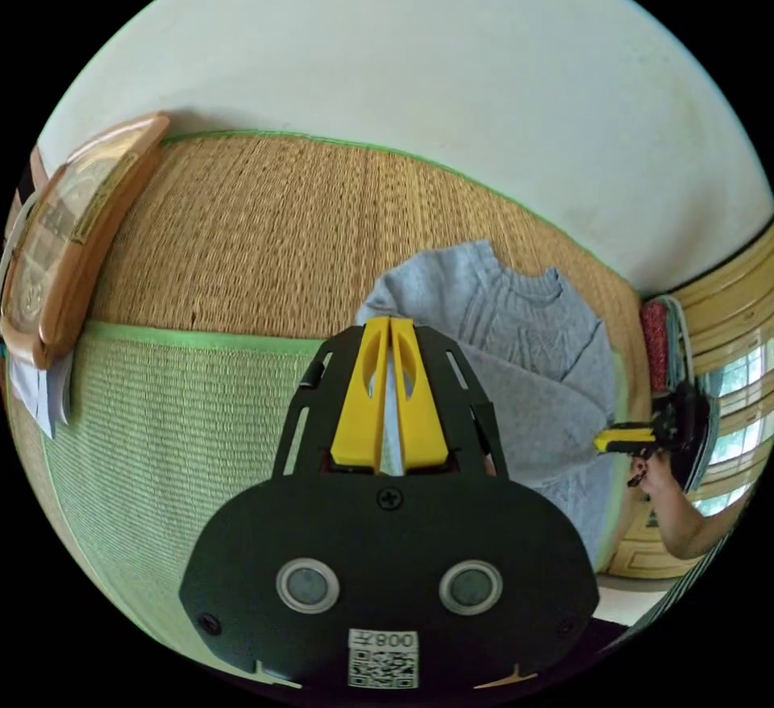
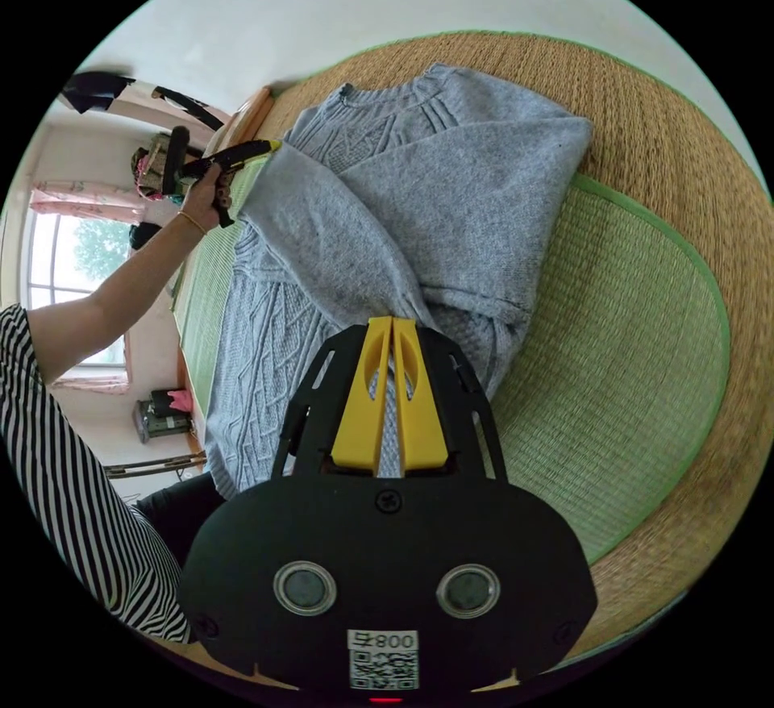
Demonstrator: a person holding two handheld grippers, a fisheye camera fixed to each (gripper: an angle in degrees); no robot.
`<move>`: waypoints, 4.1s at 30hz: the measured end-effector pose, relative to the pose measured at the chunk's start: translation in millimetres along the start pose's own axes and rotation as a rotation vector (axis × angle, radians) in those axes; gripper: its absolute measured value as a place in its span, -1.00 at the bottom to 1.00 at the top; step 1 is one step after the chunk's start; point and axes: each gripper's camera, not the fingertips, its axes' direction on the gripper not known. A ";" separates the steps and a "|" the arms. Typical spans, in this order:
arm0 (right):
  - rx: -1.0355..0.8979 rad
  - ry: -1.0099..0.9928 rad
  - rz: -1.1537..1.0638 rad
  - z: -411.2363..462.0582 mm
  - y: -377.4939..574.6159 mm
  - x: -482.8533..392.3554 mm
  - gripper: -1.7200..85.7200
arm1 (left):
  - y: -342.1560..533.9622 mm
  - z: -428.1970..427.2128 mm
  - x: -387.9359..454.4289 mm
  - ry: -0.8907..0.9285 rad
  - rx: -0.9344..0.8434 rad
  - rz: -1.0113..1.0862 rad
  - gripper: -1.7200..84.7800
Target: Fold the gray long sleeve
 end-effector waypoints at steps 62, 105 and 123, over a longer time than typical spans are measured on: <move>-0.294 -0.235 0.654 41.7 441.2 134.5 -0.78 | 478.1 48.7 -237.2 0.410 -0.829 -0.520 -0.77; 0.063 -0.619 0.490 -65.8 336.8 194.4 -0.92 | 375.2 1.1 -251.4 0.739 -0.350 -0.549 -0.89; 0.053 -0.547 0.572 -39.4 215.5 198.9 -0.91 | 268.4 48.9 -219.4 0.661 -0.303 -0.558 -0.85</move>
